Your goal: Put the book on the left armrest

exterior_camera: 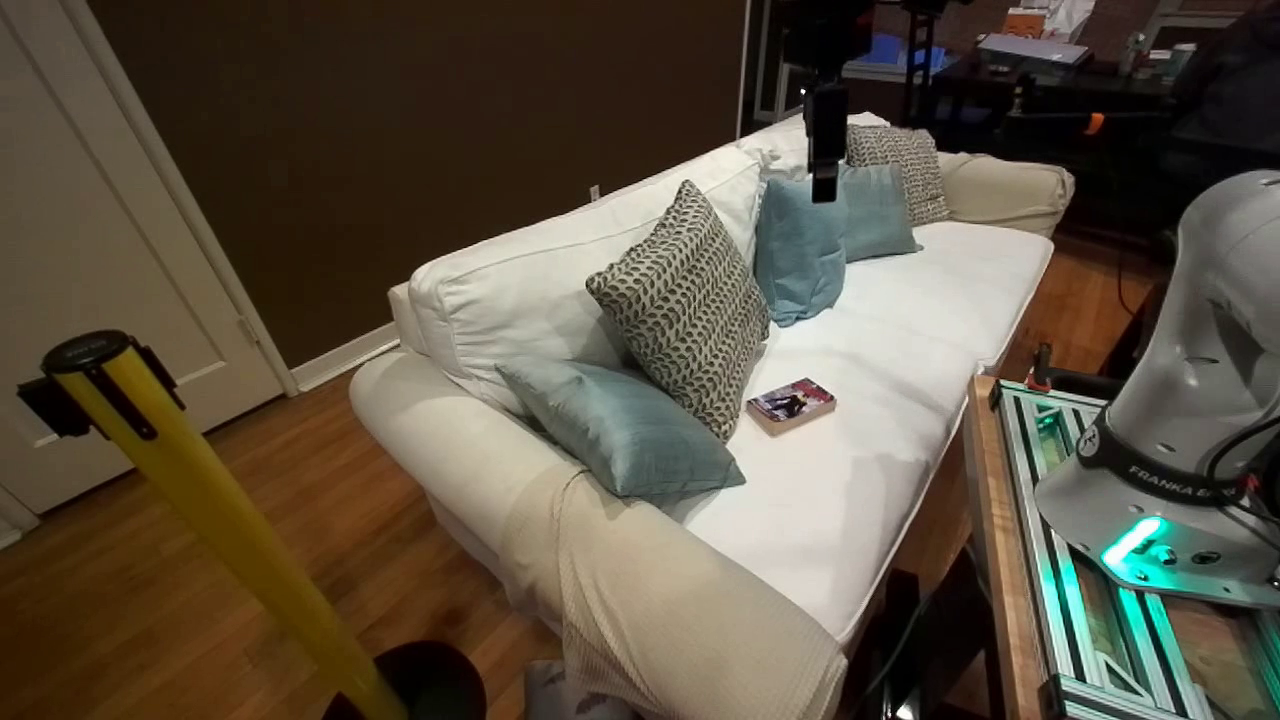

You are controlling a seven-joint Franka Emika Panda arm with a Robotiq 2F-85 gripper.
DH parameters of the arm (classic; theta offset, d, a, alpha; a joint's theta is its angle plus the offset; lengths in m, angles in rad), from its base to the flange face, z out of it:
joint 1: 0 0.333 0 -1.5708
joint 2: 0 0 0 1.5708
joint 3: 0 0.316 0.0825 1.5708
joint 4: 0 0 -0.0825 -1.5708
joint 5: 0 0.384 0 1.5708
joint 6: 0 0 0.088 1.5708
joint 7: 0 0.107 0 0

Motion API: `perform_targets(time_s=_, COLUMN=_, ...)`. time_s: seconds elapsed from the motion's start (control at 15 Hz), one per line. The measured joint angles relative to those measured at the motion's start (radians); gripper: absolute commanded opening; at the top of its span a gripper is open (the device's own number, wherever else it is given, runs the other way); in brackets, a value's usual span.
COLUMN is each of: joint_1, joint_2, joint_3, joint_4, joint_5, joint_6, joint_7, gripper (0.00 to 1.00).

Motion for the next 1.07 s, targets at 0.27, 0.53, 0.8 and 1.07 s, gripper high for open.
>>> perform_targets(time_s=0.27, joint_1=0.008, joint_2=0.084, joint_3=-0.200, joint_4=0.000, joint_5=-0.018, joint_6=0.100, joint_7=-0.328, gripper=1.00)
perform_targets(time_s=0.53, joint_1=-0.057, joint_2=0.218, joint_3=-0.313, joint_4=0.002, joint_5=-0.021, joint_6=0.240, joint_7=-0.613, gripper=1.00)
perform_targets(time_s=0.8, joint_1=-0.158, joint_2=0.383, joint_3=-0.341, joint_4=0.018, joint_5=-0.002, joint_6=0.385, joint_7=-0.776, gripper=1.00)
perform_targets(time_s=1.07, joint_1=-0.247, joint_2=0.554, joint_3=-0.334, joint_4=0.081, joint_5=0.060, joint_6=0.421, joint_7=-0.889, gripper=1.00)
